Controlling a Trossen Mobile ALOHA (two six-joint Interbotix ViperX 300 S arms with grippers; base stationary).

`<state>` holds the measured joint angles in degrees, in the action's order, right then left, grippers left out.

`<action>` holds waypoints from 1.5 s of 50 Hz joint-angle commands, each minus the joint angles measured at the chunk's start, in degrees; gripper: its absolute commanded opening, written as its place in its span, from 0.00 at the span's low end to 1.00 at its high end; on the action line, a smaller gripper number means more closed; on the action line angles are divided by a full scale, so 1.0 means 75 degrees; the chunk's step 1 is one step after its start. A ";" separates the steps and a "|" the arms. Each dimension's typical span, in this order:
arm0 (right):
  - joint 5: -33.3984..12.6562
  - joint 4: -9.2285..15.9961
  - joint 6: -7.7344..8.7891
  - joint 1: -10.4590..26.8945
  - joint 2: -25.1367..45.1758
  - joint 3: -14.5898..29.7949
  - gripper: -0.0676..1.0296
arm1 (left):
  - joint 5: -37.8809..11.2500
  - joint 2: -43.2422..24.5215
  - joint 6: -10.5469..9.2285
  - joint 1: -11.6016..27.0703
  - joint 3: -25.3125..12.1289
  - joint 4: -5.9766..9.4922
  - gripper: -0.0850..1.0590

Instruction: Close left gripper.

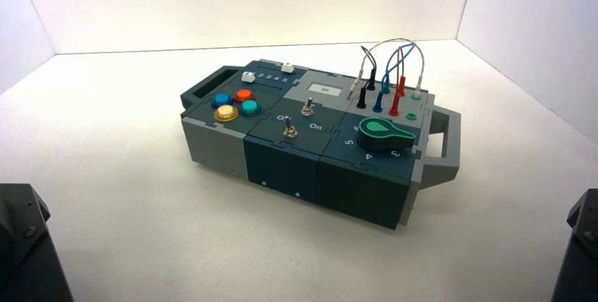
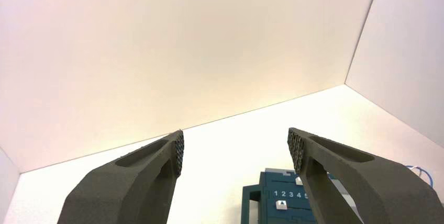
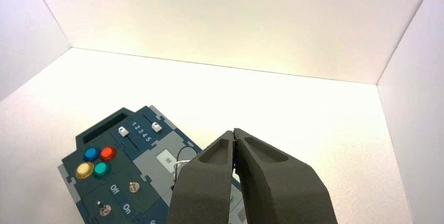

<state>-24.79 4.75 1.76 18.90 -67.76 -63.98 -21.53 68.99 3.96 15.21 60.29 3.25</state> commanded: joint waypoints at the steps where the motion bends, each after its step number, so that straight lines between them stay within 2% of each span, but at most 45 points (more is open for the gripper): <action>1: 0.0035 0.0023 -0.0023 -0.0012 0.0047 0.0164 0.04 | 0.0070 -0.0141 0.0023 -0.0035 -0.0305 -0.0012 0.97; 21: 0.0035 0.0035 -0.0023 -0.0012 -0.0035 0.0152 0.04 | 0.0012 -0.0680 0.0035 -0.0023 -0.0645 0.0000 0.97; 39: 0.0047 0.0035 -0.0012 -0.0012 -0.0035 0.0141 0.04 | 0.0059 -0.0727 0.0035 -0.0023 -0.0539 0.0000 0.96; 41: 0.0059 0.0023 -0.0012 -0.0012 -0.0035 0.0141 0.04 | 0.0105 -0.0738 0.0035 -0.0023 -0.0492 -0.0012 0.92; 44: 0.0059 0.0035 -0.0012 -0.0012 -0.0035 0.0129 0.04 | 0.0059 -0.0738 0.0059 -0.0023 -0.0469 -0.0012 0.66; 45: 0.0059 0.0023 -0.0012 -0.0012 -0.0035 0.0129 0.04 | 0.0000 -0.0738 0.0070 -0.0023 -0.0469 -0.0012 0.46; 46: 0.0070 0.0035 -0.0012 -0.0012 -0.0035 0.0129 0.04 | -0.0047 -0.0738 0.0070 -0.0023 -0.0469 -0.0012 0.35; 47: 0.0070 0.0035 -0.0012 -0.0012 -0.0035 0.0129 0.04 | -0.0164 -0.0715 0.0082 -0.0023 -0.0492 -0.0012 0.09; 48: 0.0082 0.0035 -0.0012 -0.0012 -0.0035 0.0129 0.04 | -0.0211 -0.0703 0.0082 -0.0035 -0.0480 -0.0012 0.02; 49: 0.0082 0.0035 -0.0012 -0.0012 -0.0035 0.0129 0.04 | -0.0223 -0.0691 0.0082 -0.0023 -0.0469 -0.0012 0.10; 51: 0.0094 0.0023 -0.0012 -0.0012 -0.0035 0.0129 0.04 | -0.0223 -0.0656 0.0082 -0.0023 -0.0457 -0.0012 0.03; 53: 0.0105 0.0023 -0.0012 -0.0012 -0.0035 0.0129 0.04 | -0.0211 -0.0574 0.0070 -0.0023 -0.0445 -0.0012 0.06; 75: 0.0117 0.0152 -0.0012 -0.0012 -0.0023 0.0141 0.04 | -0.0211 -0.0387 0.0023 -0.0023 -0.0445 -0.0012 0.05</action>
<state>-24.61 5.54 1.76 18.90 -68.38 -63.98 -23.38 66.36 4.22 15.29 57.74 3.25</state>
